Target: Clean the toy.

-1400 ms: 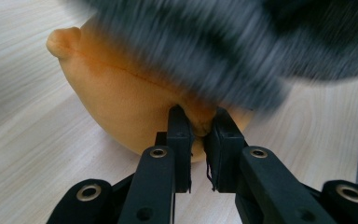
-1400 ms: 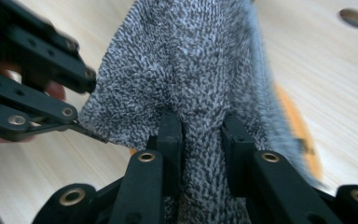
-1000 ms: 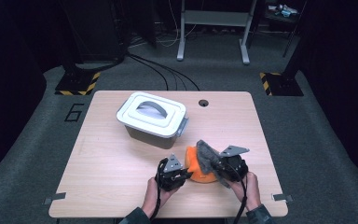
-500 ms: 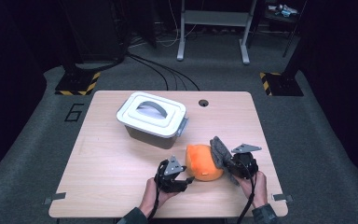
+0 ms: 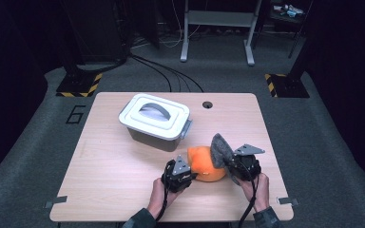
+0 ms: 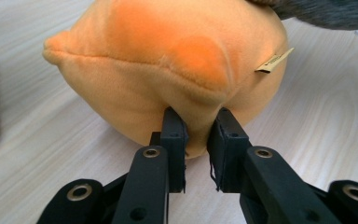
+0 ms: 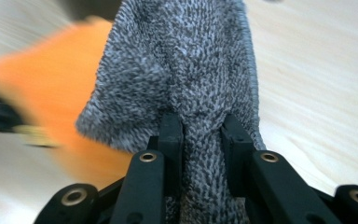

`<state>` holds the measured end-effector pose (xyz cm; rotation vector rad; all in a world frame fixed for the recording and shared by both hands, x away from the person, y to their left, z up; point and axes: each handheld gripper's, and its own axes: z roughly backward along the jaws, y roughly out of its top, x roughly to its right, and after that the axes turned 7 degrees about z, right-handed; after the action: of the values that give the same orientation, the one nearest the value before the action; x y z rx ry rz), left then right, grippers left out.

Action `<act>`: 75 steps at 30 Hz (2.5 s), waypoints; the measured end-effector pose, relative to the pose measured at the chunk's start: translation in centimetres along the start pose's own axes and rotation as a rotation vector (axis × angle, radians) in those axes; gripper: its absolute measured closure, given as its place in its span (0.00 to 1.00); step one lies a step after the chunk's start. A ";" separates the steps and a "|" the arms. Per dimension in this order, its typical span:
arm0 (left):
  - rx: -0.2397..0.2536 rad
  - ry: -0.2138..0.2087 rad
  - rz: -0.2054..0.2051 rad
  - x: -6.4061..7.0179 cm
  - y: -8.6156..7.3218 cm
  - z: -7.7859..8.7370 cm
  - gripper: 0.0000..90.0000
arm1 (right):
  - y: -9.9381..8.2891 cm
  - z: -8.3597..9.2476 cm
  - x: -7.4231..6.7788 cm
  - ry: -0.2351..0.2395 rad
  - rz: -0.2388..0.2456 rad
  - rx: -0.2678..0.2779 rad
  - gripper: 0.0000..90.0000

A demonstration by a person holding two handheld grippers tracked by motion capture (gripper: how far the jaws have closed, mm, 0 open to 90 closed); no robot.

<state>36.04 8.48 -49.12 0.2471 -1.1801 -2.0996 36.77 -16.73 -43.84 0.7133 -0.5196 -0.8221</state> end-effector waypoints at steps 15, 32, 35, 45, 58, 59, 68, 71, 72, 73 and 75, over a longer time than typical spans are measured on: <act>-0.003 -0.021 0.069 -0.2 0.1 -0.1 0.90 | 0.8 -0.7 -4.0 0.024 0.123 -0.056 0.82; -0.001 0.089 -0.179 1.1 0.5 -0.2 0.45 | -2.2 -1.7 1.1 -0.028 -0.032 -0.078 0.82; 0.000 0.088 -0.185 1.1 0.5 -0.8 0.58 | -2.1 -1.7 0.8 -0.030 -0.049 -0.081 0.82; 0.010 -0.058 0.089 -0.5 1.5 0.1 0.88 | -0.1 0.9 -0.5 -0.027 0.002 0.006 0.82; -0.009 -0.131 0.183 -1.4 1.2 1.0 0.87 | 2.4 -0.2 -4.1 0.018 0.126 -0.019 0.82; -0.007 -0.133 0.178 -1.4 1.2 0.9 0.87 | 2.4 -0.2 -3.8 -0.010 0.114 -0.027 0.82; -0.016 -0.059 0.027 -0.9 1.6 0.8 0.59 | 0.8 -1.6 -1.1 -0.013 0.016 -0.058 0.82; -0.037 -0.001 -0.079 -0.2 1.6 0.5 0.43 | 0.6 -1.8 -0.6 0.001 -0.006 -0.046 0.82; -0.031 0.003 -0.100 -0.1 1.5 0.3 0.43 | 0.6 -1.8 -0.6 -0.002 -0.012 -0.042 0.82; -0.025 0.020 -0.121 0.0 1.4 0.1 0.46 | 0.6 -1.9 -0.6 -0.005 -0.011 -0.039 0.82; -0.013 0.013 -0.119 -0.1 1.4 -0.2 0.58 | 0.6 -2.0 -0.6 -0.008 0.000 -0.031 0.82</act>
<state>36.87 7.91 -48.08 0.3317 -1.1687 -2.2042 37.99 -15.25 -44.79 0.6818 -0.5129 -0.8321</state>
